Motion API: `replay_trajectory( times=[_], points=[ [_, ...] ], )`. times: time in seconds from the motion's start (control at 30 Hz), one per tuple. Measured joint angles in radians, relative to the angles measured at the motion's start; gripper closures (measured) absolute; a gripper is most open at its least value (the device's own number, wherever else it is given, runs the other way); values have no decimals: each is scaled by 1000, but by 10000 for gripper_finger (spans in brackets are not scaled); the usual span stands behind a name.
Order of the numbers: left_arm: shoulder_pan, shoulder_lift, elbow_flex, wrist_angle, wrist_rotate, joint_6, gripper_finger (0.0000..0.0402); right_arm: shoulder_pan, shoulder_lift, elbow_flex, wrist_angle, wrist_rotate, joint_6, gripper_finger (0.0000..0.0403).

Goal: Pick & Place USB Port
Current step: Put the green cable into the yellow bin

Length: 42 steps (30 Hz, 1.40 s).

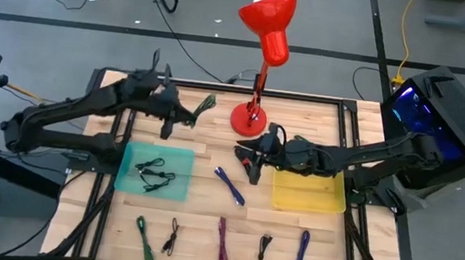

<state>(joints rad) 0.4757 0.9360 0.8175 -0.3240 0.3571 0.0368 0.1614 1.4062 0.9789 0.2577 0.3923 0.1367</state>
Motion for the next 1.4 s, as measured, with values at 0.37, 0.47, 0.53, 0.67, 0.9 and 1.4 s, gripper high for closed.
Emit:
replay_trajectory(
  times=[0.37,0.47,0.53,0.67,0.9,1.4],
  points=[
    [-262,-55,-116,333,-130,-34,389,-44,77,0,239,-150,-51,268],
    [-314,-45,-147,419,-181,-32,389,-46,86,0,270,-150,-52,234],
    [-339,-44,-166,466,-200,-31,389,-46,88,0,287,-149,-52,214],
    [-379,-14,-198,580,-210,-41,389,-48,89,0,309,-148,-53,185],
    [-419,106,-205,752,-234,-48,389,-48,93,0,375,-139,-82,170],
    [-430,294,-203,987,-227,-84,389,-71,183,1,494,-139,-81,169]
  ],
)
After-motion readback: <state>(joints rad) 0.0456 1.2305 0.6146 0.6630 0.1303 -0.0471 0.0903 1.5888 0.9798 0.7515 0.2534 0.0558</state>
